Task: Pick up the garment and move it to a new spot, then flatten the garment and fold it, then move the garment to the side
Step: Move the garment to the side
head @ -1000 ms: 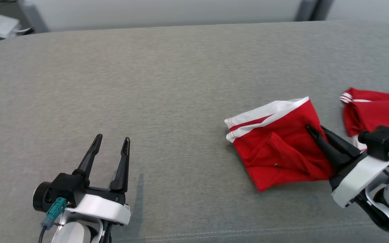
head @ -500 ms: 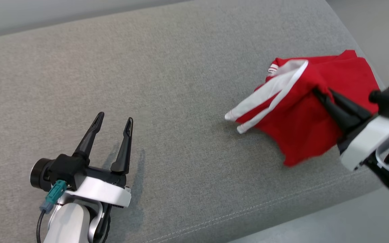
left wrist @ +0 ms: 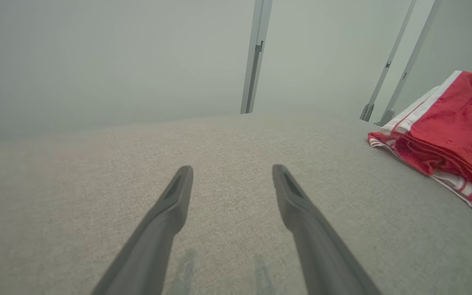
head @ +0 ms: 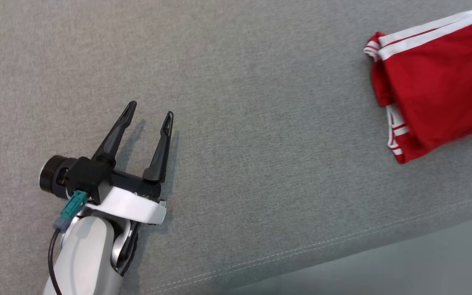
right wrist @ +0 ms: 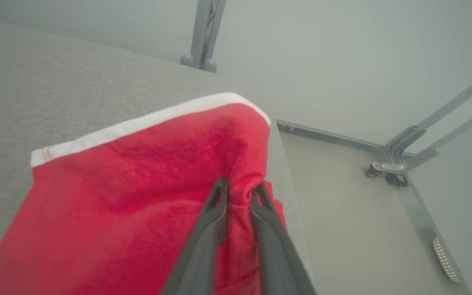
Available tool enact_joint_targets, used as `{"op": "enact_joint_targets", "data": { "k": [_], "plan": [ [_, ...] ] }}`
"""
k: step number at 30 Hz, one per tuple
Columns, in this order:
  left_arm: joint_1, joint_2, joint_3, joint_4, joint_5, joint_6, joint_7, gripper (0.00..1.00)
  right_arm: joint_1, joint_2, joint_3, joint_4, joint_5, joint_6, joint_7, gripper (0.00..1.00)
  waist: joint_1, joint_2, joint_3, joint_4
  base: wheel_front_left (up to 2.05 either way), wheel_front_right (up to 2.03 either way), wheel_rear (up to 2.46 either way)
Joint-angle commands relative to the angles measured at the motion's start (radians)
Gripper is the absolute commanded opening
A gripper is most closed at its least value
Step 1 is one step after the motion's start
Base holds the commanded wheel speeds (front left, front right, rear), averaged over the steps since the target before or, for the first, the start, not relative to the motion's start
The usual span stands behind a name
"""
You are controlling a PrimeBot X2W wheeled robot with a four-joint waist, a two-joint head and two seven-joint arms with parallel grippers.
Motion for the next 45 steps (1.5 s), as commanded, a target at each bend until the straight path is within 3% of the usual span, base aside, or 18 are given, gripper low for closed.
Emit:
{"op": "enact_joint_targets", "data": {
  "k": [1, 7, 12, 13, 14, 15, 17, 20, 28, 38, 45],
  "plan": [
    [-0.04, 0.02, 0.022, -0.022, 0.013, -0.004, -0.006, 1.0, -0.013, -0.021, -0.018, 0.073, -0.036, 0.0, -0.031, 1.0, 0.0, 0.0, 0.044, 0.031, 0.0, 0.0, 0.0],
    [-0.069, 0.026, 0.009, -0.011, 0.012, -0.006, -0.006, 1.0, -0.08, 0.076, -0.1, 0.344, -0.147, 0.0, -0.111, 1.0, 0.0, 0.0, 0.063, 0.039, 0.0, 0.0, 0.0],
    [-0.069, 0.034, 0.015, 0.0, 0.005, -0.004, -0.006, 1.0, -0.086, 0.113, -0.192, 0.345, -0.183, 0.0, -0.126, 1.0, 0.0, 0.0, 0.037, 0.036, 0.0, 0.0, 0.0],
    [-0.066, 0.036, 0.018, 0.002, 0.004, -0.001, -0.006, 1.0, -0.077, 0.117, -0.234, 0.303, -0.194, 0.0, -0.127, 1.0, 0.0, 0.0, 0.028, 0.035, 0.0, 0.0, 0.0],
    [-0.038, 0.05, 0.039, 0.004, -0.002, 0.015, -0.006, 1.0, 0.035, 0.162, -0.424, 0.064, -0.292, 0.0, -0.127, 1.0, 0.0, 0.0, -0.021, 0.028, 0.0, 0.0, 0.0],
    [0.048, 0.06, 0.065, -0.022, -0.02, 0.045, -0.006, 1.0, 0.448, 0.413, -0.675, -0.493, -0.514, 0.0, -0.127, 1.0, 0.0, 0.0, -0.142, 0.089, 0.0, 0.0, 0.0],
    [0.072, 0.055, 0.074, -0.032, -0.031, 0.057, -0.006, 1.0, 0.554, 0.48, -0.706, -0.592, -0.562, 0.0, -0.127, 1.0, 0.0, 0.0, -0.174, 0.133, 0.0, 0.0, 0.0],
    [0.097, 0.046, 0.082, -0.038, -0.046, 0.066, -0.006, 1.0, 0.637, 0.526, -0.714, -0.657, -0.592, 0.0, -0.127, 1.0, 0.0, 0.0, -0.205, 0.181, 0.0, 0.0, 0.0],
    [0.167, 0.036, 0.098, -0.024, -0.072, 0.08, -0.006, 1.0, 0.801, 0.6, -0.749, -0.699, -0.645, 0.0, -0.127, 1.0, 0.0, 0.0, -0.289, 0.27, 0.0, 0.0, 0.0],
    [0.259, 0.041, 0.124, 0.002, -0.103, 0.105, 0.008, 1.0, 0.966, 0.647, -0.781, -0.711, -0.665, 0.0, -0.101, 1.0, 0.0, 0.0, -0.392, 0.286, 0.0, 0.0, 0.0],
    [0.287, 0.064, 0.141, 0.023, -0.127, 0.095, 0.015, 1.0, 1.021, 0.656, -0.769, -0.729, -0.676, 0.0, -0.076, 1.0, 0.0, 0.0, -0.431, 0.283, 0.0, 0.0, 0.0]
  ]
}}
